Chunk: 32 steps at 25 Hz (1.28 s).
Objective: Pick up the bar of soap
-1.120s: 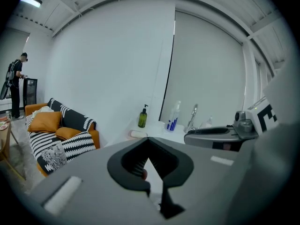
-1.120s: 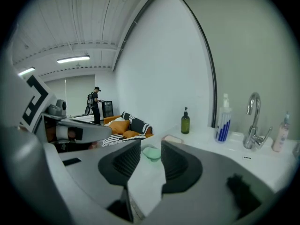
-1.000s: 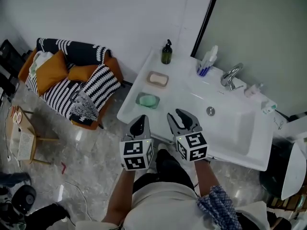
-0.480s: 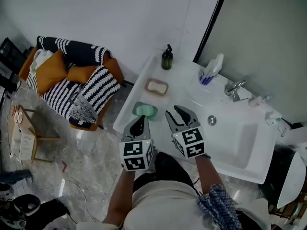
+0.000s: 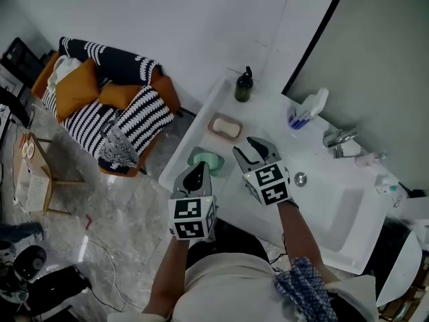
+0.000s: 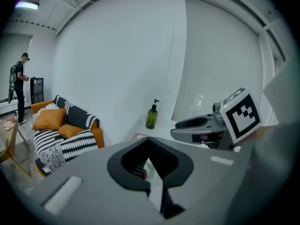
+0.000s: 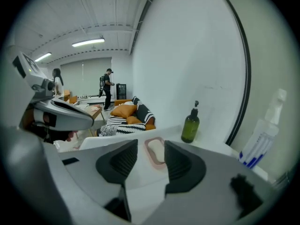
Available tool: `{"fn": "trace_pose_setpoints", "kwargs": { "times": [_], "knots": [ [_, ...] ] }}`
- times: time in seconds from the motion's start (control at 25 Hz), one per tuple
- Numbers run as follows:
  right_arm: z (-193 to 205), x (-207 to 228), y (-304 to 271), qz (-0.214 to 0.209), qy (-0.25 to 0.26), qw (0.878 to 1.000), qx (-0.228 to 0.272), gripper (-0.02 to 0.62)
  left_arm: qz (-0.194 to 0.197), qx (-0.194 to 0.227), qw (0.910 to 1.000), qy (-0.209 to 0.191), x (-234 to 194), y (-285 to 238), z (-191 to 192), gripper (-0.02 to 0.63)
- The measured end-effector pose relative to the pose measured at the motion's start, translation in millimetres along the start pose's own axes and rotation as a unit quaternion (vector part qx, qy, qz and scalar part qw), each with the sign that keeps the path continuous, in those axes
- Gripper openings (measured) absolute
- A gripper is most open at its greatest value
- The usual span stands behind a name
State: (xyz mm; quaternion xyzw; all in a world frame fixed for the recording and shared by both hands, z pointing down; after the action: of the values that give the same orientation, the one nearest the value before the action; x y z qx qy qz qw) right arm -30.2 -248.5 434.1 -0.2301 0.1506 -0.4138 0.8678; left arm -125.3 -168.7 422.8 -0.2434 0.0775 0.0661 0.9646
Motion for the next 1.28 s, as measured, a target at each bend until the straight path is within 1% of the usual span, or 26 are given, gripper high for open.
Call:
{"fn": "trace_pose_setpoints", "kwargs": {
  "times": [0.12, 0.24, 0.36, 0.6, 0.8, 0.96, 1.12, 1.28],
  "knots": [
    [-1.4, 3.8, -19.0, -0.020, 0.046, 0.998, -0.026, 0.190, -0.006, -0.003, 1.0000, 0.005, -4.3, -4.0, 0.3, 0.008],
    [1.1, 7.1, -39.4, -0.044, 0.095, 0.993, -0.050, 0.204, -0.010, -0.007, 0.9999, 0.011, -6.9, -10.5, 1.8, 0.008],
    [6.4, 10.8, -56.6, -0.066, 0.123, 0.988, -0.071, 0.213, -0.010, -0.013, 0.9998, 0.014, -6.8, -19.3, 2.4, 0.008],
    [17.1, 19.1, -85.7, -0.097, 0.153, 0.978, -0.109, 0.222, -0.015, -0.024, 0.9994, 0.022, -10.0, -35.4, 3.9, 0.008],
    [19.7, 24.0, -106.2, -0.121, 0.168, 0.969, -0.132, 0.222, -0.019, -0.032, 0.9990, 0.024, -14.2, -44.7, 4.0, 0.008],
    [31.7, 23.5, -121.9, -0.137, 0.194, 0.958, -0.163, 0.222, -0.028, -0.037, 0.9985, 0.029, -20.1, -48.8, 6.6, 0.008],
    [37.7, 17.7, -132.2, -0.159, 0.190, 0.954, -0.170, 0.222, -0.037, -0.039, 0.9979, 0.037, -25.4, -49.9, 10.0, 0.008],
    [46.6, 15.7, -141.3, -0.164, 0.204, 0.948, -0.181, 0.222, -0.047, -0.044, 0.9973, 0.035, -28.2, -50.7, 15.0, 0.008]
  ]
}}
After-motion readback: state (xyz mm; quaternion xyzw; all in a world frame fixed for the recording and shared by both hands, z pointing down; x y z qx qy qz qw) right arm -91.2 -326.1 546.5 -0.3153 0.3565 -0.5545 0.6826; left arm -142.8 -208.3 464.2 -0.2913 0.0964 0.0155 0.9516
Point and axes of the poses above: the fingertips, and each gripper's own axes: y backward along the fingers, x to its right, z out of its underside, the point moved 2 cm from there along y, backward along the fingers, and after that the axes turned 1 degree about z, right-handed, at the moved point
